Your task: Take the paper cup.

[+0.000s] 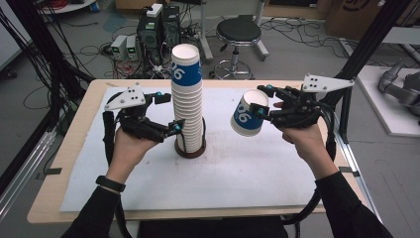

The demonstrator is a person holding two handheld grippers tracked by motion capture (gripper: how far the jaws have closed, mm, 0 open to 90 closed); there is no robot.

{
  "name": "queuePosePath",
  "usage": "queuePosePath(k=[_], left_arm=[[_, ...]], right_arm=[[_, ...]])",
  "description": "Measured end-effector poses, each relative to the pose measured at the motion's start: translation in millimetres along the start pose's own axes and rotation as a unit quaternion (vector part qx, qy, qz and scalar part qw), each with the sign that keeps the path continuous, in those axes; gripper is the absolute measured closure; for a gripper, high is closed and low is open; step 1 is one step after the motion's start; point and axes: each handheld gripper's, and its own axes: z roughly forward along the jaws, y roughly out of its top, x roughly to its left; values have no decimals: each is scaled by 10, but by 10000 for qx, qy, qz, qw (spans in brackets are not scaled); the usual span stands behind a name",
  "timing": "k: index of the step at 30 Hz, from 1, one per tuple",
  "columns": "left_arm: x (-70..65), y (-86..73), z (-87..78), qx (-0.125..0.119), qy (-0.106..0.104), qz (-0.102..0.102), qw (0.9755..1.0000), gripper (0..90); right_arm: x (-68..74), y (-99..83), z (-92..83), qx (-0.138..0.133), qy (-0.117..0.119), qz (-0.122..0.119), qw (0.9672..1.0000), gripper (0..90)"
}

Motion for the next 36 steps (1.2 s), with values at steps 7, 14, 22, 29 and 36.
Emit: queuePosePath(k=[7, 14, 22, 29, 36], left_arm=[[-116, -174, 18, -61, -133, 83, 9999, 72], [-186, -362, 76, -17, -293, 38, 9996, 73], [-211, -505, 111, -6, -385, -13, 9993, 73], [-232, -576, 106, 0, -403, 11, 9992, 73], [-288, -609, 120, -17, -464, 67, 9989, 73]], right_arm=[[-7, -156, -7, 4, 8, 95, 10000, 311], [-2, -352, 4, 27, 31, 185, 9998, 311], [-10, -529, 3, 9, 57, 245, 9997, 311], [3, -657, -14, 46, 36, 254, 9997, 311], [27, -730, -31, 82, 21, 237, 9997, 311]])
